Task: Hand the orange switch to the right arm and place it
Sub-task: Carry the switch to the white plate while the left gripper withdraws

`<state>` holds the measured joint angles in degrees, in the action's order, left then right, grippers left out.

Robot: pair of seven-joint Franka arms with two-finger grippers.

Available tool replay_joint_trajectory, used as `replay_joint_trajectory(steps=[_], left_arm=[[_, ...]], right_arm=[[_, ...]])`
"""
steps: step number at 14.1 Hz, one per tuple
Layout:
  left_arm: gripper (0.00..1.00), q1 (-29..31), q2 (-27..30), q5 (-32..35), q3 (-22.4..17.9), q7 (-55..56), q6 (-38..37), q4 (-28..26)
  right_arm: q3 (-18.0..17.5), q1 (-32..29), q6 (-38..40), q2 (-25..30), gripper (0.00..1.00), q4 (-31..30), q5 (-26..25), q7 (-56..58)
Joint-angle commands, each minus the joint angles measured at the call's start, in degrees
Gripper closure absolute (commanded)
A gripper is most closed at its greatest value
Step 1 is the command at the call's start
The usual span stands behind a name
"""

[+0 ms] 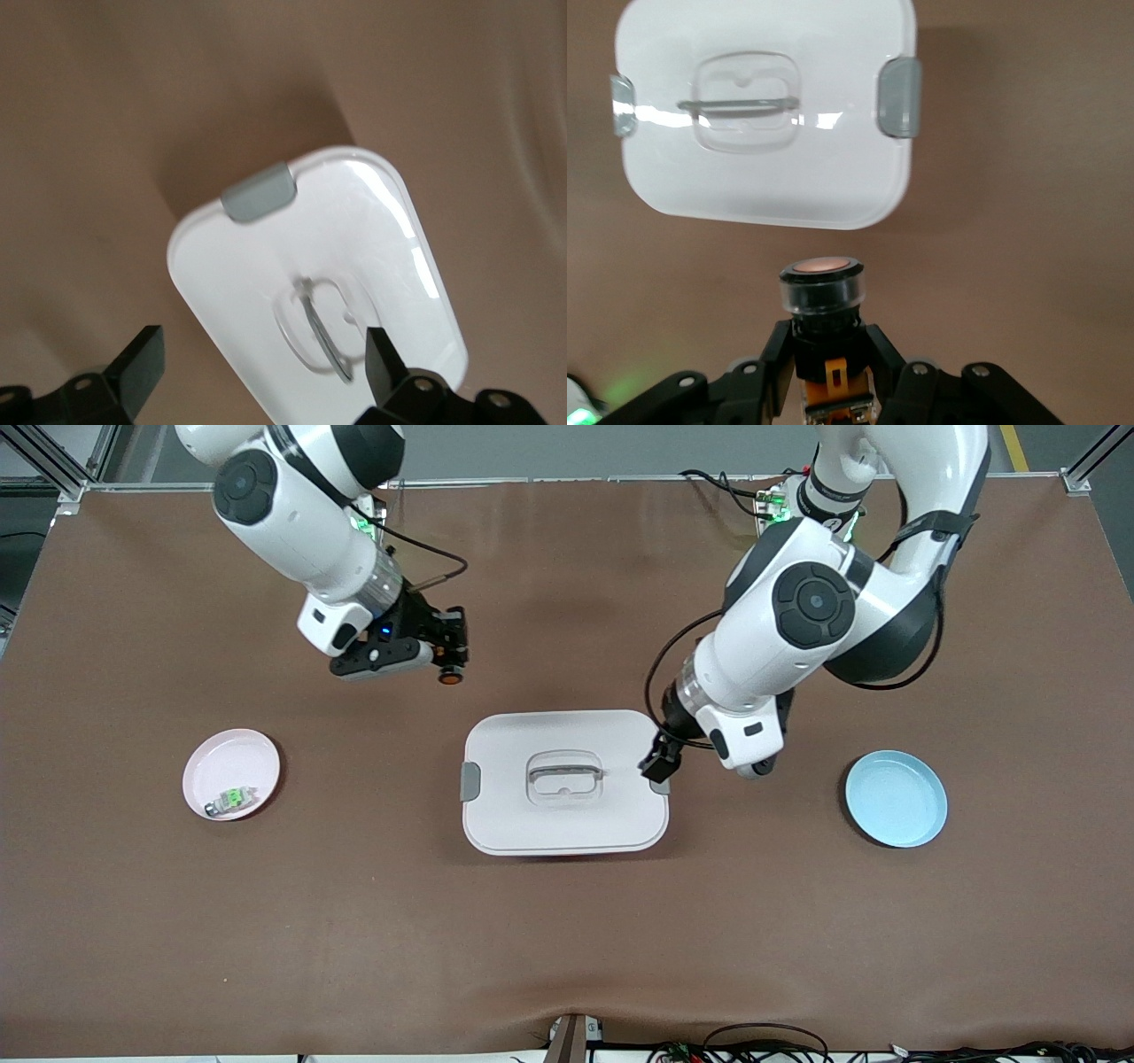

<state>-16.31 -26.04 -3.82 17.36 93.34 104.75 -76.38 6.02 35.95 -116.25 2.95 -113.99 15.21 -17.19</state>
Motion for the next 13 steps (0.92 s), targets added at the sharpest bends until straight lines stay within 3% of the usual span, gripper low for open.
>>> replay_joint_trajectory(steps=[1,3,6,9,13], left_arm=[[0.0,4.5,1.6,1.8,-0.1,-14.1,-5.1,-0.7],[0.0,6.7,1.7,7.3,0.0,-22.4,-6.8,-0.9],[0.0,10.2,1.7,14.9,0.0,-32.4,-7.0,-0.6],[0.0,14.1,1.8,16.0,-0.1,-47.4,-7.1,-0.4],[0.0,16.3,3.1,16.5,-1.0,-52.8,-8.8,-0.4]], right_arm=[[-0.7,-3.4,4.1,3.8,0.93,-1.5,-6.7,7.1],[-0.7,-5.0,6.7,5.5,0.93,-1.6,-12.7,14.2],[-0.7,-10.2,9.6,7.2,0.92,-1.8,-16.5,27.3],[-0.7,-18.5,9.4,8.0,0.92,-2.5,-19.6,46.4],[-0.7,-27.9,3.0,7.7,0.92,-5.1,-22.3,64.4]])
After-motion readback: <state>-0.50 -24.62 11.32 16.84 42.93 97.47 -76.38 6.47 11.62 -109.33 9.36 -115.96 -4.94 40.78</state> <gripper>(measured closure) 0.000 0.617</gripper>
